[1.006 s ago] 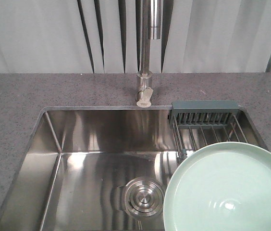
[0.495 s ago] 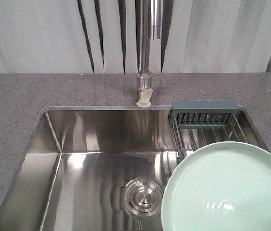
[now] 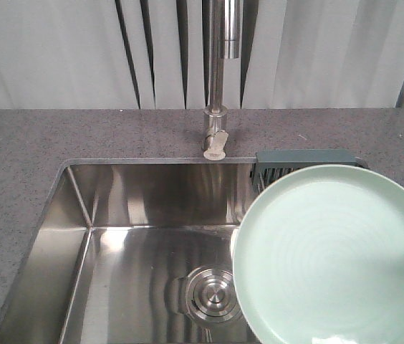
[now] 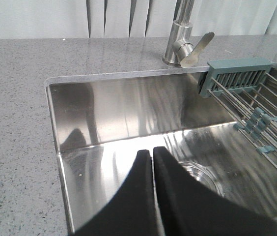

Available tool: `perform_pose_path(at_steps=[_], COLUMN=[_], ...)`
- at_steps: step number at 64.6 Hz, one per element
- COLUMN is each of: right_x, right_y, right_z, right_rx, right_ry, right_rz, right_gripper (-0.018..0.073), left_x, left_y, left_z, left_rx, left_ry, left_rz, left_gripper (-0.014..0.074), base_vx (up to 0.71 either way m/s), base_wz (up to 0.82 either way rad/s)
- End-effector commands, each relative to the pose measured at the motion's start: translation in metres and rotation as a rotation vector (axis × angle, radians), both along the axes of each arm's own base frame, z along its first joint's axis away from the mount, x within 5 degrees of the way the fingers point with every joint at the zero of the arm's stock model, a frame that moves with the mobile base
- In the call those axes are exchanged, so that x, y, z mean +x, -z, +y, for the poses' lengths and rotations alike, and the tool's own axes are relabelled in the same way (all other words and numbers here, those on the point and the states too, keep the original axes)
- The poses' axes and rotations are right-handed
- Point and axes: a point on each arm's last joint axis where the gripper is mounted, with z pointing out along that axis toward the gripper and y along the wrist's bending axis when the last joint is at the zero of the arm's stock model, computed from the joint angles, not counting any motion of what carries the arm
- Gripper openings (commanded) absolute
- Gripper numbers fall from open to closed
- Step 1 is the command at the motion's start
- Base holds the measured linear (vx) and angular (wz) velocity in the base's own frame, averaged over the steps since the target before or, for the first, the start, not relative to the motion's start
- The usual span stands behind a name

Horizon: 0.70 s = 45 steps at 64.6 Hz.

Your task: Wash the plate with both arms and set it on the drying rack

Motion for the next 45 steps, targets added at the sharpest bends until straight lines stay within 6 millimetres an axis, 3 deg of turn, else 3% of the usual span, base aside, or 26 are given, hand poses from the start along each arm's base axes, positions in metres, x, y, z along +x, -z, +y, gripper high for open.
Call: perform_pose_path(at_steps=[1,11,23,38,45], right_x=[0.030,0.074,0.117,0.149,0.155], right_y=[-0.018,-0.015,0.009,0.028,0.042], right_z=[0.004,0.015,0.031,0.050,0.075], right_rx=[-0.022,-0.063,-0.005,0.128,0.120], right_ry=[-0.018,-0.104,-0.206,-0.254,-0.308], right_rz=[-0.007,0.071,0.178,0.222,0.250], right_gripper=[-0.0001,-0.0001,-0.0001,-0.0001,-0.0001], left_x=[0.002,0.002,0.002,0.002,0.002], left_y=[-0.013,-0.013,-0.013,-0.013,-0.013], left_z=[0.001,0.001,0.001,0.001,0.001], left_rx=[-0.043,-0.043,-0.039,-0.036,-0.036], left_ry=[-0.026,-0.026,-0.027,-0.027,-0.027], left_rz=[-0.065,-0.065,-0.065,-0.066,-0.065], left_gripper=[-0.0006,-0.0006,-0.0006,-0.0006,-0.0006], base_vx=[0.00,0.00,0.00,0.00,0.00], base_wz=[0.00,0.00,0.00,0.00,0.00])
